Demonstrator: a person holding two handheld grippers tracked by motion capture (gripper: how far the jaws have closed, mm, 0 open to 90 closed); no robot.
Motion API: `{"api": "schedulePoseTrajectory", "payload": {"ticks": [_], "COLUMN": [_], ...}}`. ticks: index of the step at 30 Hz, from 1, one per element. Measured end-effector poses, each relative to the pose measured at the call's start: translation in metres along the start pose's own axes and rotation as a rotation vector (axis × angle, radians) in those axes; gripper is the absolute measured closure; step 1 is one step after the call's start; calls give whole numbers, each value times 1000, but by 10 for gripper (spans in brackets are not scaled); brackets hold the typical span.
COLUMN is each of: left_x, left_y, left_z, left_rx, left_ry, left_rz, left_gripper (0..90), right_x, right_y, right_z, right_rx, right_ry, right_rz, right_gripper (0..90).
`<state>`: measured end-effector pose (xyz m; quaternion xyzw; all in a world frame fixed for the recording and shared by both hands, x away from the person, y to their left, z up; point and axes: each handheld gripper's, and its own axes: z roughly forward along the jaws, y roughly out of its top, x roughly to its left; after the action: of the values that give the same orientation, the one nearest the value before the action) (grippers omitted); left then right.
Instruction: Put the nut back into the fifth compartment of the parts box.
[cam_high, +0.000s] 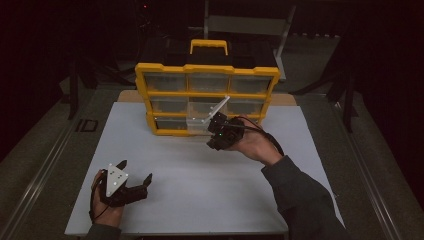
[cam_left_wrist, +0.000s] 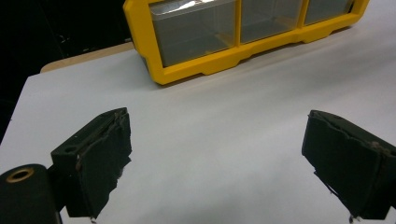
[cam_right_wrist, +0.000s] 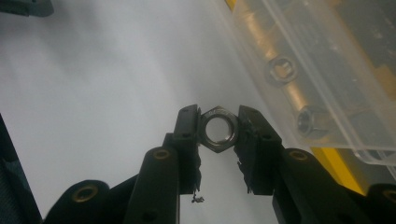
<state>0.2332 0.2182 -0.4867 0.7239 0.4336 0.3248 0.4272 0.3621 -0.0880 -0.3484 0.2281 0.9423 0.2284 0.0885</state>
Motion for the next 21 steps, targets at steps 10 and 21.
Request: {"api": "schedulePoseTrajectory", "payload": {"ticks": [10,21], "left_x": [0,0], "left_y": [0,0], "left_z": [0,0], "left_rx": [-1,-1], "left_ry": [1,0], "left_rz": [2,1], "left_gripper": [76,76], "right_x": [-5,-11], "right_y": [5,12], "right_z": [-10,-21], "right_rx": [-19,-29], "right_ry": [-8,-24], "right_rz": [9,20], "right_gripper": [703,704]}}
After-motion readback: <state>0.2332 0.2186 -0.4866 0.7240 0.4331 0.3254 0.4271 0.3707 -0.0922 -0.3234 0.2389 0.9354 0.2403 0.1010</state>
